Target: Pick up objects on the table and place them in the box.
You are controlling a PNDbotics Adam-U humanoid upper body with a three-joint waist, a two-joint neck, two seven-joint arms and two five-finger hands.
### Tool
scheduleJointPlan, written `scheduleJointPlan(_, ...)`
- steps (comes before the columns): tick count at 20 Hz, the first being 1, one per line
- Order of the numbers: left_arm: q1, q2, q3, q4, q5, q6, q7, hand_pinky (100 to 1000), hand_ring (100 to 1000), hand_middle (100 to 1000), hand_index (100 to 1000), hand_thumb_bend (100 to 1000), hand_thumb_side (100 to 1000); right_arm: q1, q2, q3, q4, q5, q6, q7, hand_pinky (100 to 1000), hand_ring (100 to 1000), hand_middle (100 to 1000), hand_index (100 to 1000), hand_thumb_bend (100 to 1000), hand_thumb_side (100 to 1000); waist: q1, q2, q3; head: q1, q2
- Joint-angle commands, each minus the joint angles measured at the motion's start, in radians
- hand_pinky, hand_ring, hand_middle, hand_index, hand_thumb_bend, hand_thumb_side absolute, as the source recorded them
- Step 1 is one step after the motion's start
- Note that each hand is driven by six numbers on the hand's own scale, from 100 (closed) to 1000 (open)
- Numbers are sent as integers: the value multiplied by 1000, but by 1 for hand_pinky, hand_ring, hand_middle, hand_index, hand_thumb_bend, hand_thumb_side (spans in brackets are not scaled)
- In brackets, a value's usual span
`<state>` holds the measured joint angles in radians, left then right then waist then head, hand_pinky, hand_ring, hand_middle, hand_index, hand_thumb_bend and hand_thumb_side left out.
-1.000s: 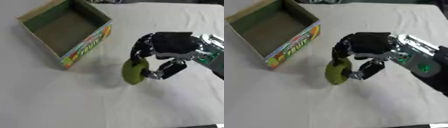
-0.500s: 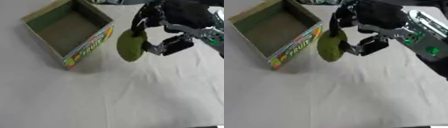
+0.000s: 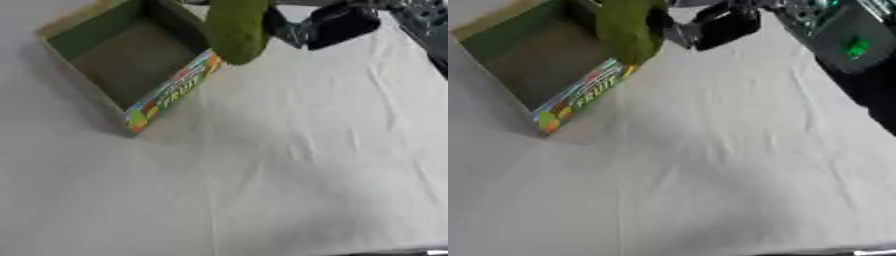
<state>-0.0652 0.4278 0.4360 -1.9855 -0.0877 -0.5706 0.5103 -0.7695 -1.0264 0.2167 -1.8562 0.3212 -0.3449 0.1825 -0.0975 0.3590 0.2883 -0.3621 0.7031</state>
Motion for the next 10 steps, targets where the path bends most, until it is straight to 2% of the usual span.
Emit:
scheduleJointPlan(1,-9,36,3,-15,5,-3,-5,609,588,592,797,100,585,-81,31,-2,96,-6,-11,-1,729,707,589,638,100,100,1,-14,5,-12,-3)
scheduleJointPlan(6,-27,40,-1,-15,11,-6,-10,609,588,592,796,100,585,-219,136,15,260,43,-47,4,725,706,589,638,100,100,-13,0,28,-39,-13)
scheduleJointPlan(10,-37,41,-3,-15,14,-9,-14,608,586,592,796,100,585,-287,194,9,365,113,-66,-23,716,703,588,638,100,100,-21,12,48,-59,-24)
